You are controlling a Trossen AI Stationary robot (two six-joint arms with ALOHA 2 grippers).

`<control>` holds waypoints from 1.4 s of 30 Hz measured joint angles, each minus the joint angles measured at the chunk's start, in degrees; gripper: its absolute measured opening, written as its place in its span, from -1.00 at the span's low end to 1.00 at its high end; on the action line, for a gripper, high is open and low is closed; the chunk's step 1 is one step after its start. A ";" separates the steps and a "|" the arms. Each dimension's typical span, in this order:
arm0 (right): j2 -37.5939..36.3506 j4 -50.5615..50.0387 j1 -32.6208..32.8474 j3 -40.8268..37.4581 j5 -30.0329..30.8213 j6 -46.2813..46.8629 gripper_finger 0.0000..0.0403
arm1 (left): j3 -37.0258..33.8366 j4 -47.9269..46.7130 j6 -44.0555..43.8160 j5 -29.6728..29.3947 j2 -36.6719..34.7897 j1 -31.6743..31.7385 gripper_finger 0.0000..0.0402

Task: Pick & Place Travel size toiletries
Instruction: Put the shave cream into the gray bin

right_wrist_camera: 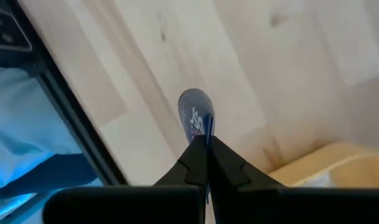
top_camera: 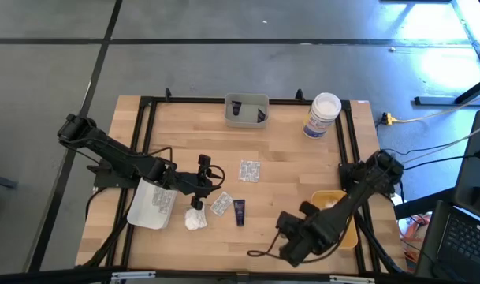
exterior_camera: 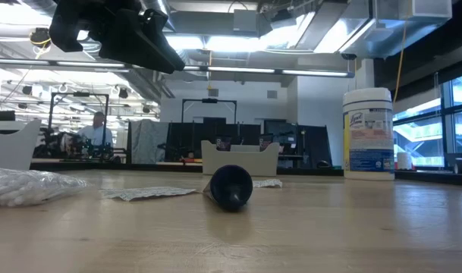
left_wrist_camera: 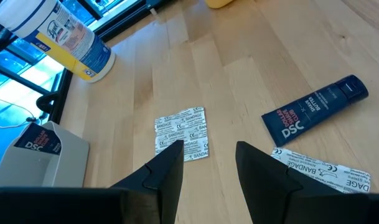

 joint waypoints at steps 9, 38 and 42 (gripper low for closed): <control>-2.87 -0.11 -7.46 0.00 0.83 -12.12 -0.98 | 0.00 0.00 0.00 -0.02 0.00 -0.02 -0.29; -5.07 3.69 -38.77 1.24 0.28 -44.09 -0.98 | 0.00 -0.01 0.00 1.03 0.01 -0.02 -0.29; -5.07 6.86 -43.97 3.33 0.22 -48.31 -0.98 | 0.00 0.00 0.00 1.07 0.02 -0.02 -0.29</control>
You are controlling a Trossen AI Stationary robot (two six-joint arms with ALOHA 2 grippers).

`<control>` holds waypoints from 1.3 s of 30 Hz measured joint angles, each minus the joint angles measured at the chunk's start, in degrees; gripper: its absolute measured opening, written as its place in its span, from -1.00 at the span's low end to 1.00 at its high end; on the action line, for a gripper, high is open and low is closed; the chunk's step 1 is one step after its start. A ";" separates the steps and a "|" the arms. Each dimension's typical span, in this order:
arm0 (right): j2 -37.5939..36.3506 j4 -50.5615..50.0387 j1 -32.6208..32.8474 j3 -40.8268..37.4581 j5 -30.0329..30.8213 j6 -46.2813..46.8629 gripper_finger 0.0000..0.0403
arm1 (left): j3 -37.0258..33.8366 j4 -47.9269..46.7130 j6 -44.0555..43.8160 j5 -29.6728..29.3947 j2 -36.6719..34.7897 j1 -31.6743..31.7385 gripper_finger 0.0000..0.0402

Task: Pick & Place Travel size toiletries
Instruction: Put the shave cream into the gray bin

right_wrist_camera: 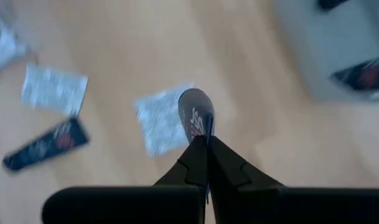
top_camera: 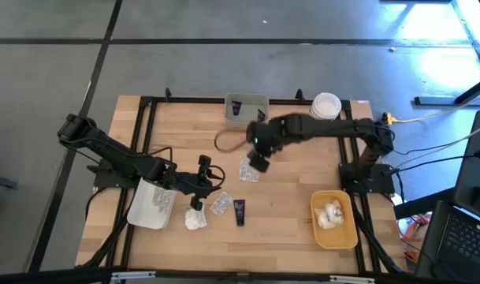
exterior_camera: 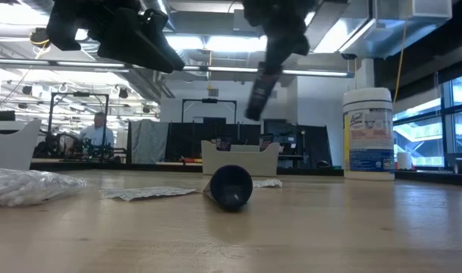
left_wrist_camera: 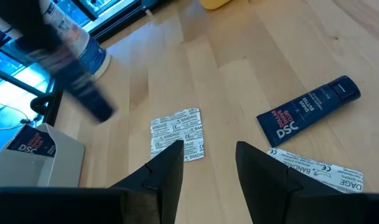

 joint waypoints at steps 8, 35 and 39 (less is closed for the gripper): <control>0.04 7.01 -10.24 2.67 0.03 -5.30 -0.98 | 0.00 0.00 0.00 0.01 0.00 0.00 -0.29; 15.19 -7.39 -31.09 30.65 -4.33 -16.39 -1.00 | 0.00 0.00 0.00 0.05 0.00 0.00 -0.29; 18.14 -9.07 -31.53 34.04 -4.67 -16.66 -1.00 | 0.00 0.00 0.00 0.03 -0.01 0.00 -0.29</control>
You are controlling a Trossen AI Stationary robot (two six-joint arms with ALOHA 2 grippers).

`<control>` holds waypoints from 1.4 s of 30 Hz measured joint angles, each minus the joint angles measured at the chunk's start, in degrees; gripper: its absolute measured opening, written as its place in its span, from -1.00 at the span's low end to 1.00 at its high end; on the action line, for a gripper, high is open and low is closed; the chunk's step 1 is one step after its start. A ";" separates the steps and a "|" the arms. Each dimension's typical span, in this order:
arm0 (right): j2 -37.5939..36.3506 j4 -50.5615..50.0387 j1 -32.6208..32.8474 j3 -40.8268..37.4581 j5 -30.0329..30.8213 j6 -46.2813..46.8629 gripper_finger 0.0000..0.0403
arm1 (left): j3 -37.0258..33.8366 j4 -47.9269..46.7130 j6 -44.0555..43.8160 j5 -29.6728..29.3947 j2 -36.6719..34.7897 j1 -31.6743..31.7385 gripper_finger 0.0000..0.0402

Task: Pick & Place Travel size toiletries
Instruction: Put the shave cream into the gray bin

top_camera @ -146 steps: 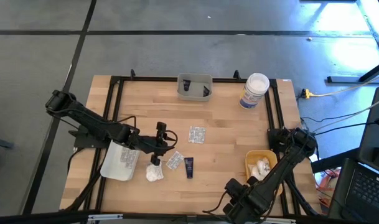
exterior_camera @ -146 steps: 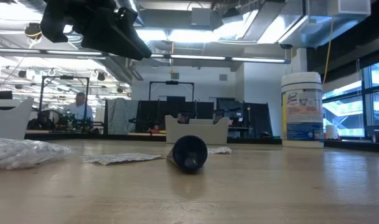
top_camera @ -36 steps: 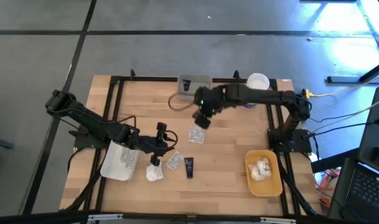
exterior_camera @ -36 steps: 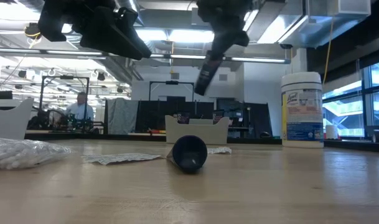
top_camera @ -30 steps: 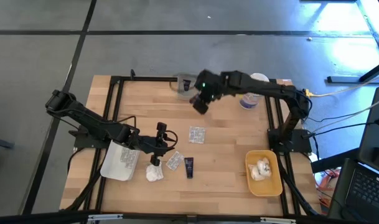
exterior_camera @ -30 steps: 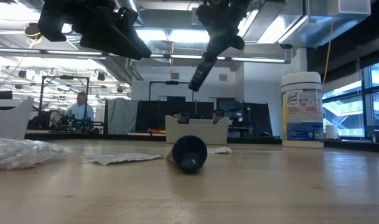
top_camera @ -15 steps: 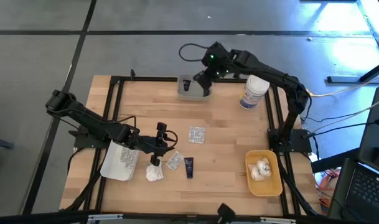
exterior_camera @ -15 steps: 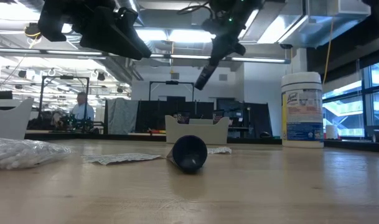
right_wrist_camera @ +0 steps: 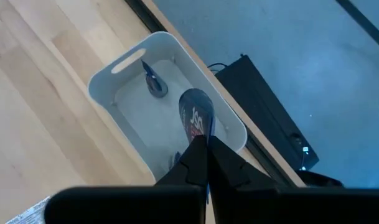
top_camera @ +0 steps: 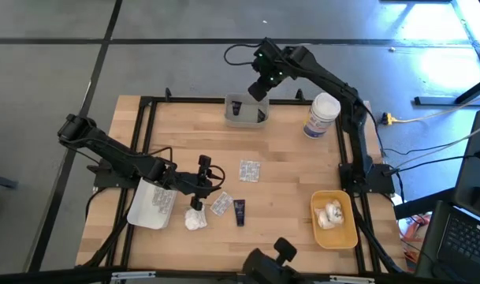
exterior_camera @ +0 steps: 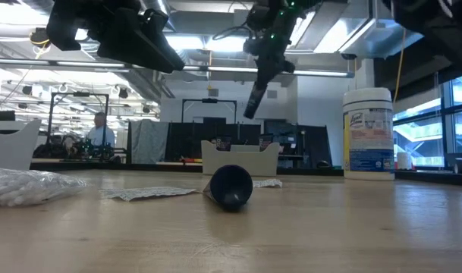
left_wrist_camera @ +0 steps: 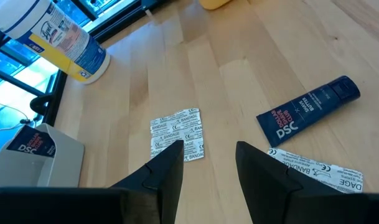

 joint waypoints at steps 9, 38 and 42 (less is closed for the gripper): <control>3.63 -0.41 -0.07 0.16 -1.39 -0.82 -1.00 | 0.00 0.00 0.00 0.01 0.00 0.00 -0.29; 12.60 -1.51 0.04 0.18 -2.90 -0.36 -1.00 | 0.00 0.00 0.00 -0.01 0.01 0.00 -0.29; 13.38 -1.50 0.04 0.18 -2.90 -0.36 -1.00 | 0.00 0.00 0.00 -0.01 0.02 0.00 -0.29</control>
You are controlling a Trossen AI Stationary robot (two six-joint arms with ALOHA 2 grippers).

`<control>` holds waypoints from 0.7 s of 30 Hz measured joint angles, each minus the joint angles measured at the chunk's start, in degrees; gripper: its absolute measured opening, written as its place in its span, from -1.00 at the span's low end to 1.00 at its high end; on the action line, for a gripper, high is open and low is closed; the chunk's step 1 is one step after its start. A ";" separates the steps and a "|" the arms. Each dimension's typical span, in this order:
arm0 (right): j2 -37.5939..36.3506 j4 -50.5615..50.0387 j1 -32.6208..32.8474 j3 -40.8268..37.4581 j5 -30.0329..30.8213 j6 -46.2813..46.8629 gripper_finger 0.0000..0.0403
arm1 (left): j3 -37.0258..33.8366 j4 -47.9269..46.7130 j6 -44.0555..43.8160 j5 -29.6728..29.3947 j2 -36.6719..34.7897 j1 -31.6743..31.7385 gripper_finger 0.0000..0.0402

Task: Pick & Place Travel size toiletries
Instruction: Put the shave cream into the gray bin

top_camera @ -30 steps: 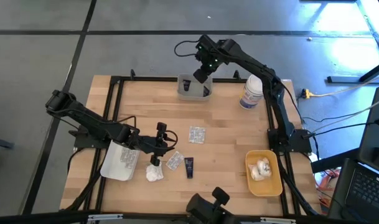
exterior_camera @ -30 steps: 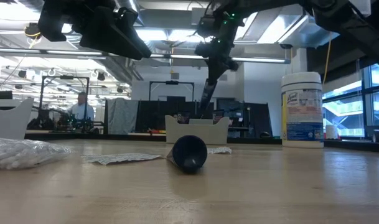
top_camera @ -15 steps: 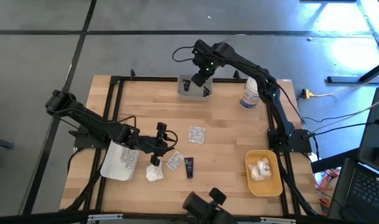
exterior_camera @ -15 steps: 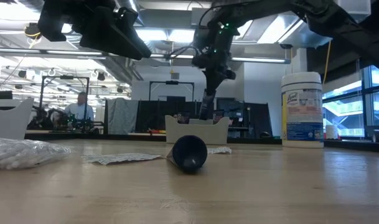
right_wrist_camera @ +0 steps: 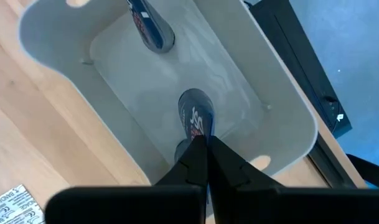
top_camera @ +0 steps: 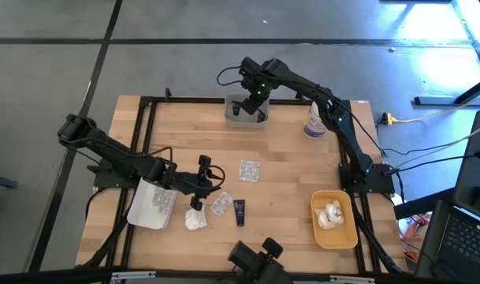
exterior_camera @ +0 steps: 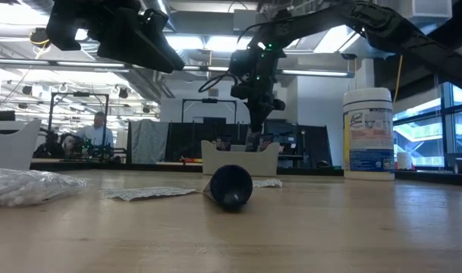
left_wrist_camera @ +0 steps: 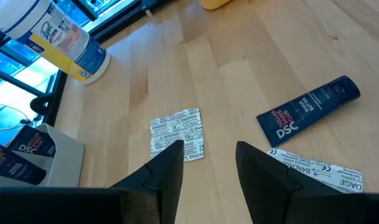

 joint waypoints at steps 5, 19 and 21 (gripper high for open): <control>1.17 0.02 0.00 0.00 0.00 -0.02 -1.00 | 0.00 0.00 0.00 0.00 0.00 0.02 -0.29; 1.64 0.55 0.17 -0.02 -0.35 0.24 -1.00 | 0.00 0.00 0.00 0.00 -0.02 0.01 -0.29; 1.67 0.65 0.17 -0.02 -0.48 0.24 -1.00 | 0.00 0.00 0.00 0.00 0.00 0.01 -0.29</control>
